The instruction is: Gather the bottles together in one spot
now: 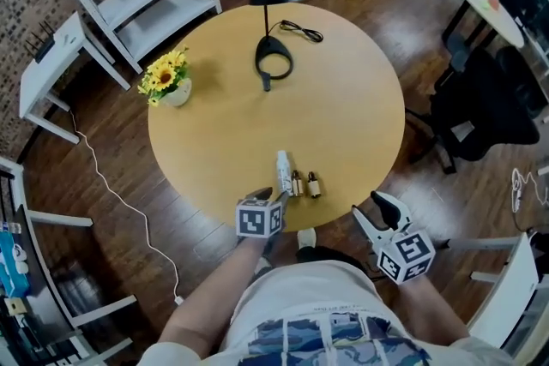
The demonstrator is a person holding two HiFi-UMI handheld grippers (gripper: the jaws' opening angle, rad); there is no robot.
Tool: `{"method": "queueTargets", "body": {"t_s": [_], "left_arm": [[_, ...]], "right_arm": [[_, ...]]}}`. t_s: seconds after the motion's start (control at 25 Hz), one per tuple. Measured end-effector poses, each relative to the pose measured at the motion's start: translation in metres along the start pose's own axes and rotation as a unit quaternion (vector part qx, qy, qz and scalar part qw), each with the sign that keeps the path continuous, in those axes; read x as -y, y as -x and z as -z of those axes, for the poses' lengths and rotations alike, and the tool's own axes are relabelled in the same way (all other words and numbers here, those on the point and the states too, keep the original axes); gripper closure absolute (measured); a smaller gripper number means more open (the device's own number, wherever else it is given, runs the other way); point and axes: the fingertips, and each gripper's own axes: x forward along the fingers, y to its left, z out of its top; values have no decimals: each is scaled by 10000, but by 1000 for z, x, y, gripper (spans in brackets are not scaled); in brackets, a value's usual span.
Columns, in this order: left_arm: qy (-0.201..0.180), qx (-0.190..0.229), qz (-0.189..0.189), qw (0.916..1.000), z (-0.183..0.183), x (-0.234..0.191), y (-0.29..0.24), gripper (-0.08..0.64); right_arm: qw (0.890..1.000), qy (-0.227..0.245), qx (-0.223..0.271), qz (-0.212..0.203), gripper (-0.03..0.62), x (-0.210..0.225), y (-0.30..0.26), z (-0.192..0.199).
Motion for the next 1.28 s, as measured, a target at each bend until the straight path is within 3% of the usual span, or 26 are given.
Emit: {"method": "queueTargets", "body": {"t_s": [0.24,0.44,0.6,1.04,1.16,1.28], "left_arm": [[151,-409,-427,9981,-11,-17,-65,367],[145,-606,-351,9974,-6,-12,-85,339],[131,-597,-387,9974,-6,-11,-87,377],[660,12,-334,9973,-14,-29,-34,383],[897,353,-40,9953,-22,-26,-5,384],[951,777,483,9913,-33,-9,31,385]], "right_arm": [[9997,-78,-195,145,351,65,4,6],[9994,-150,-230,188,351,101,4,7],[9996,-128,-211,108,351,111,-3,3],[9995,34,-132,-295,351,82,-20,-9],[9986,29,-108,-508,351,58,-31,-15],[9967,-109,-12,-810,351,27,-43,-25]]}}
